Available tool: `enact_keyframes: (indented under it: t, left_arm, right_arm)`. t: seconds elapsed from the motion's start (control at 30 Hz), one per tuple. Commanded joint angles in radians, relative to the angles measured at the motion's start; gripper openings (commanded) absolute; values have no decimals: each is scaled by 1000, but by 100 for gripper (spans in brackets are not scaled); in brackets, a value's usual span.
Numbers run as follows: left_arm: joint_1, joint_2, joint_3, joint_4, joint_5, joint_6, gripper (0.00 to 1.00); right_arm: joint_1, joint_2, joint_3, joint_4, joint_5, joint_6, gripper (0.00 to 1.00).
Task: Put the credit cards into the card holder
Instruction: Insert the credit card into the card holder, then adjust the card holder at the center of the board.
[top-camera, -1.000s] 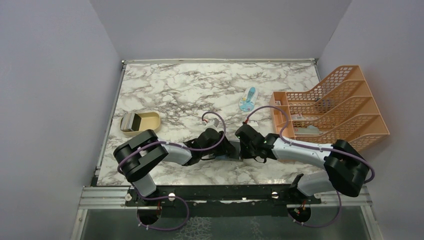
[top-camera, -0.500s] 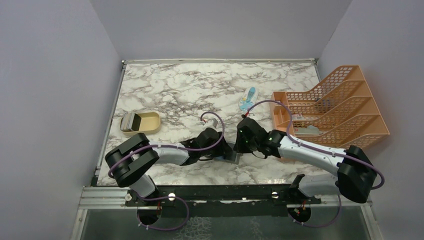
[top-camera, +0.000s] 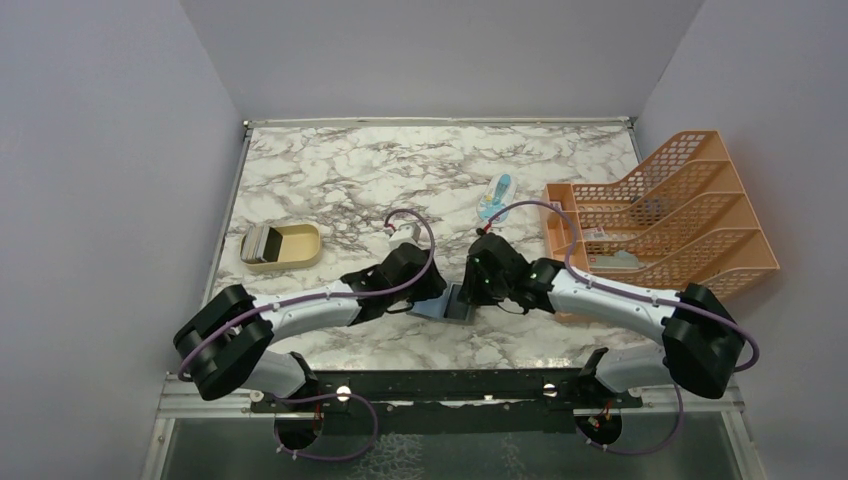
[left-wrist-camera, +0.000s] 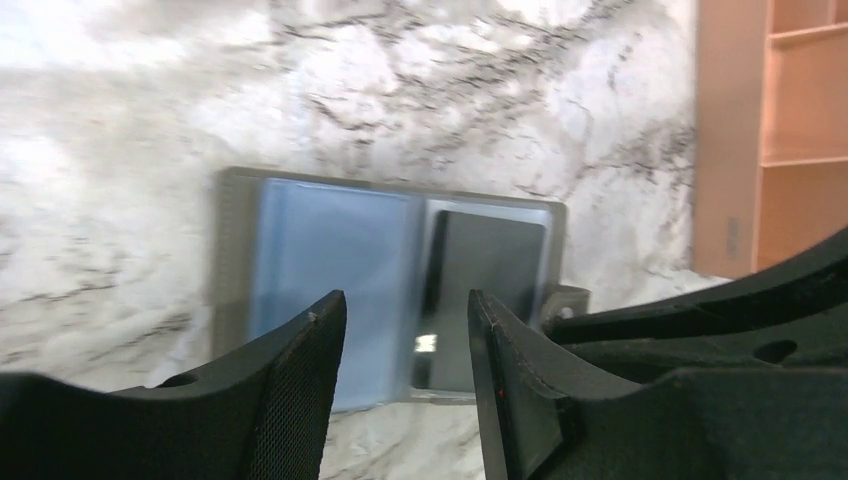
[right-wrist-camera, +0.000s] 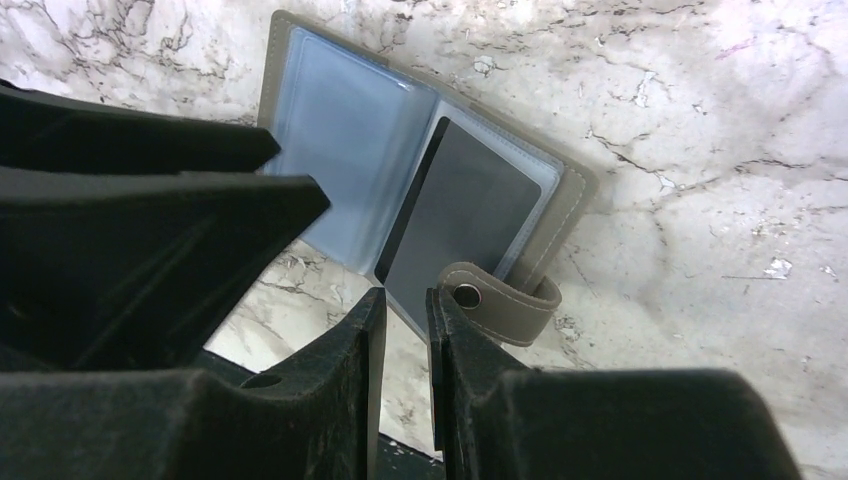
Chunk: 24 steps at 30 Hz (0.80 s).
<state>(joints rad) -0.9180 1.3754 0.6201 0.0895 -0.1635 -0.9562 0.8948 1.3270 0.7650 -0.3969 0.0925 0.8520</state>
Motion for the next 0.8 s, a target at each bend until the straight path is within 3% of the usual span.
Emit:
enact_keyframes:
  t: [0.0,0.5,0.77]
  left_arm:
    - [40,-34,12,-128,-65,83,51]
    - [74,-27,-124,0,86,34,51]
    - [62,-4,-169,116,167,-48,40]
  right_arm:
    - [-1,32,17,44,-44,9,22]
    - [-2,104,41,12,51,-47,23]
    - [-2,90,56,-4,65,-54,23]
